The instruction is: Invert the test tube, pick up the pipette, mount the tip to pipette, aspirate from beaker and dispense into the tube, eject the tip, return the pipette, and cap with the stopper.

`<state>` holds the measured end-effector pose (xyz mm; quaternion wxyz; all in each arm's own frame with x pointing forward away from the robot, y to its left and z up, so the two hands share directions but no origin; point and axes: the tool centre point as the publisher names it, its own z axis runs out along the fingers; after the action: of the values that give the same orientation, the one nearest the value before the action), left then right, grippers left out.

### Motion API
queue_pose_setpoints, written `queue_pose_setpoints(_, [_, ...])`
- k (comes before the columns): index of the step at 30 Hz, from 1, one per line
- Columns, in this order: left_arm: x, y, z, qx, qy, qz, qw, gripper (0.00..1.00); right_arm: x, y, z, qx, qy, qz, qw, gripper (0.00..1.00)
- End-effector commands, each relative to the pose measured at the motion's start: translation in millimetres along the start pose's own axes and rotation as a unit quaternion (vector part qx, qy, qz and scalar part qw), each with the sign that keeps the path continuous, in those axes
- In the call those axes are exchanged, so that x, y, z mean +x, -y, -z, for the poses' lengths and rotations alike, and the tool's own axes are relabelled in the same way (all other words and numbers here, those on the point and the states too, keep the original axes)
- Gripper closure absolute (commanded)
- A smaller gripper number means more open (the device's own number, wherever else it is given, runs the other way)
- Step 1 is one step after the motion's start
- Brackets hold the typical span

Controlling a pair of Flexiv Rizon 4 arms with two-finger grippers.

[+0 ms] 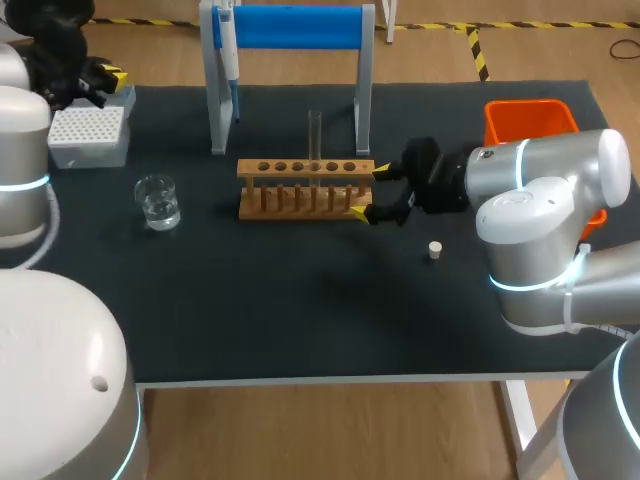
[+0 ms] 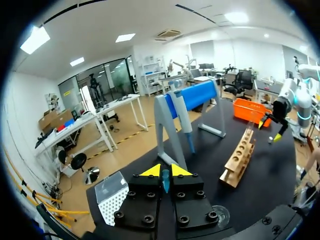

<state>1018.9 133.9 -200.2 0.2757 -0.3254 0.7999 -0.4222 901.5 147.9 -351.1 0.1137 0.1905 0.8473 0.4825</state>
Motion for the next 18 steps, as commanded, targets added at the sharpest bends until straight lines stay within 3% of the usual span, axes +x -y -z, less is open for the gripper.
queue_pose_setpoints(1, [-2.6, 0.4, 7, -0.002, -0.065, 0.0, 0.998, 1.0, 0, 0, 1, 0.0, -0.001, 0.0, 1.0, 0.0])
queue_pose_setpoints(10, [93.7, 28.1, 41, -0.002, -0.165, -0.071, 0.984, 1.0, 0, 0, 1, 0.0, -0.001, 0.0, 1.0, 0.0])
queue_pose_setpoints(18, [181.5, 43.9, 42, -0.016, -0.246, -0.103, 0.964, 1.0, 0, 0, 1, 0.0, -0.001, 0.0, 1.0, 0.0])
